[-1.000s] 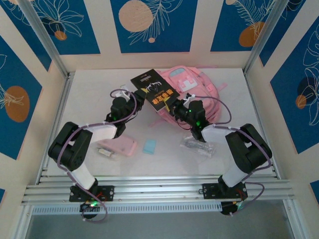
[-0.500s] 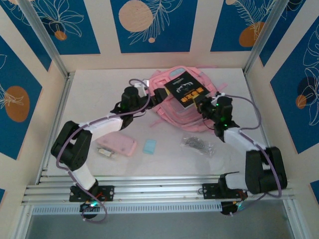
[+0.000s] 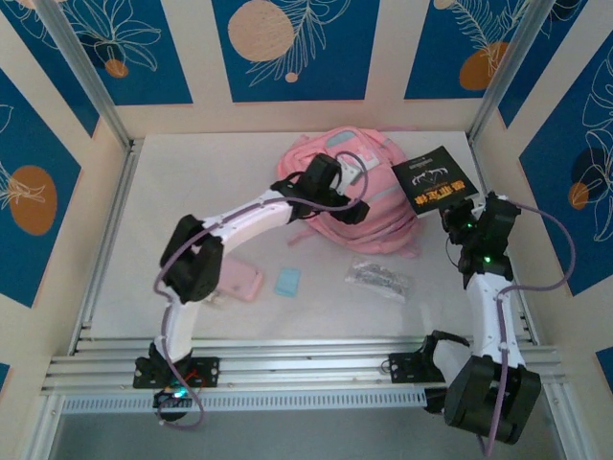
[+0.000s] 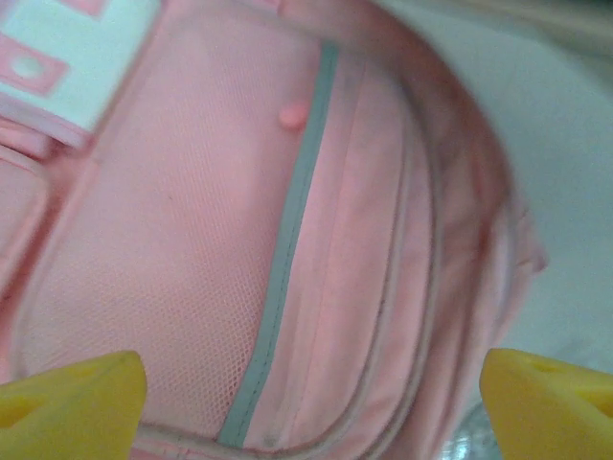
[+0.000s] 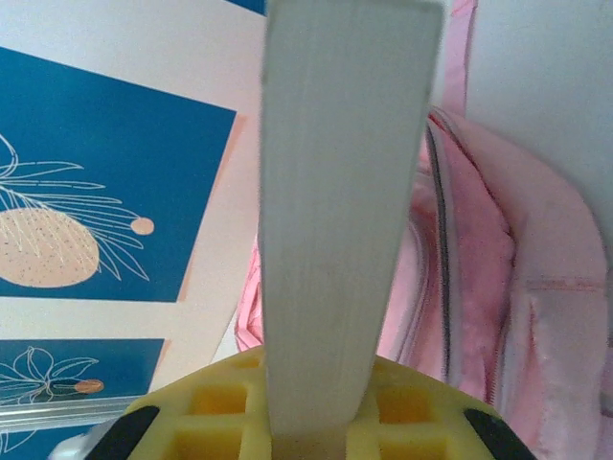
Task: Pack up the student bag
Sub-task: Open the student bag at the top-center of the table.
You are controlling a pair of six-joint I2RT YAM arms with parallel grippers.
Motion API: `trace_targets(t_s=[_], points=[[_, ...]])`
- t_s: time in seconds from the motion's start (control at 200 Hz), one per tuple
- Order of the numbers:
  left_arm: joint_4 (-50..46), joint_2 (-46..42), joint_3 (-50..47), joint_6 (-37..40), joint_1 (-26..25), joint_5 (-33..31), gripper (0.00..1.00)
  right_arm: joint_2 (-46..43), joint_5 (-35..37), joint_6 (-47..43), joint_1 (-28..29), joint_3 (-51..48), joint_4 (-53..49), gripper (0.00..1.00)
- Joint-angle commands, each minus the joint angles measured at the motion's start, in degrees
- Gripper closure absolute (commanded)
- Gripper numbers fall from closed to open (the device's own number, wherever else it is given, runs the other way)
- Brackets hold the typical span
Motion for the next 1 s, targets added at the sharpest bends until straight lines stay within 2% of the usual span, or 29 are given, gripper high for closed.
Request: trace_targets(t_s=[0.0,0.13,0.305,0.415,0.49,0.54,0.61,0.71,0.845,0.995], points=[[-10.5,5.3,7.5,8.8,-1.7,-3.0,0.12,-2.4,-5.8,-2.4,-1.7,2.9,0.0,1.0],[-14.8,11.5,15.0,11.7,-2.6,-5.4,0.13,-2.5,-8.1,-2.2,-2.5,2.7,-0.9,1.0],[-17.7,16.7,18.4,12.7,-2.8,-3.8,0.13,-2.4,-8.9,-3.0,-3.1,2.7,-2.1,1.0],[-18.2,19.6,19.4,13.2,-2.6,-9.0,0.14,-2.5,-9.6,-3.0,-3.6,3.1,-2.5,1.0],[-18.4,21.1,20.6,13.5,-2.2,-12.7,0.26,-2.8,-10.2,-3.0,-3.9,3.2,-2.7,1.0],[-17.9,21.5,20.7,13.6,-1.8,-13.3,0.44,-3.1,-10.3,-3.0,-4.1,3.2,-2.9,1.0],[-17.3,21.6,20.7,14.0,-1.5,-14.1,0.75,-3.8,-10.1,-3.1,-4.6,3.2,-3.4,1.0],[-17.5,21.1,20.7,14.2,-1.2,-14.4,1.0,-4.8,-9.9,-3.4,-5.4,3.4,-4.3,1.0],[-18.0,17.7,19.2,11.2,-0.5,-10.4,1.0,-6.6,-8.7,-4.7,-6.9,4.3,-6.8,1.0],[-17.2,12.0,17.1,0.9,2.9,1.6,1.0,-9.2,-4.6,-8.2,-8.1,6.3,-12.3,1.0]])
